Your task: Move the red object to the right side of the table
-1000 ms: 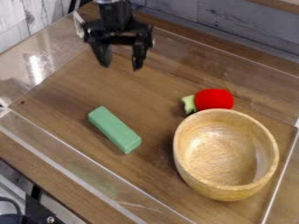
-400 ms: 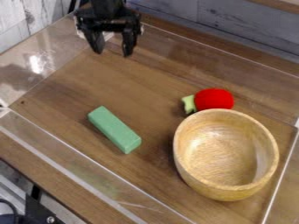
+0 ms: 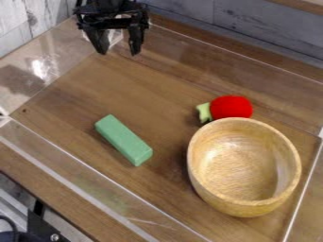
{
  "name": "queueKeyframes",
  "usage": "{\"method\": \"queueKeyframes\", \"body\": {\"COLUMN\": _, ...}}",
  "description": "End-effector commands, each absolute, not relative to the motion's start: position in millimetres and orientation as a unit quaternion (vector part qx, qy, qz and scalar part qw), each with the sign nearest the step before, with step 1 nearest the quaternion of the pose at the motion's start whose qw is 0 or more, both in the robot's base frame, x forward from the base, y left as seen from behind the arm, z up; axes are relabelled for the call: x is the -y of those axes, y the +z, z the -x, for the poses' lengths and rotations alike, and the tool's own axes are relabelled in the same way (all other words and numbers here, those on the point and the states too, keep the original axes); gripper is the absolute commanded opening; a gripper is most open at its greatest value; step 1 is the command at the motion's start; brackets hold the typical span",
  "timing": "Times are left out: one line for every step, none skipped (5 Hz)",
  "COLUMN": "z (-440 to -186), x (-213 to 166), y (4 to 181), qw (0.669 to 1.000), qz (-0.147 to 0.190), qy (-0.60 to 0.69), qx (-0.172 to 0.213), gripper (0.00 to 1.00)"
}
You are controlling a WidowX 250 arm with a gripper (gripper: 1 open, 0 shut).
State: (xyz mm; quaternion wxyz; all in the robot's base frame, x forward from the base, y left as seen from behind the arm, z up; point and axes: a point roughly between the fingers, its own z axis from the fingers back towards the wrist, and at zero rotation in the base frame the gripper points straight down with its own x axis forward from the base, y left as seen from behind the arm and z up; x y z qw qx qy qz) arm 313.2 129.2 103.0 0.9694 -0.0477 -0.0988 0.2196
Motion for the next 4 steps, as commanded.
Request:
{"method": "queueKeyframes", "body": {"z": -313, "x": -128, "y": 127.2, "qw": 0.964, "qz": 0.043, "qy": 0.223, "qx": 0.138, "gripper": 1.00}}
{"method": "queueKeyframes", "body": {"z": -321, "x": -112, "y": 111.4, "qw": 0.965, "qz": 0.050, "qy": 0.215, "qx": 0.142, "gripper": 1.00}}
{"method": "queueKeyframes", "body": {"z": -329, "x": -98, "y": 94.2, "qw": 0.964, "qz": 0.055, "qy": 0.212, "qx": 0.148, "gripper": 1.00}}
{"method": "queueKeyframes", "body": {"z": -334, "x": -91, "y": 100.7, "qw": 0.975, "qz": 0.044, "qy": 0.152, "qx": 0.154, "gripper": 1.00}}
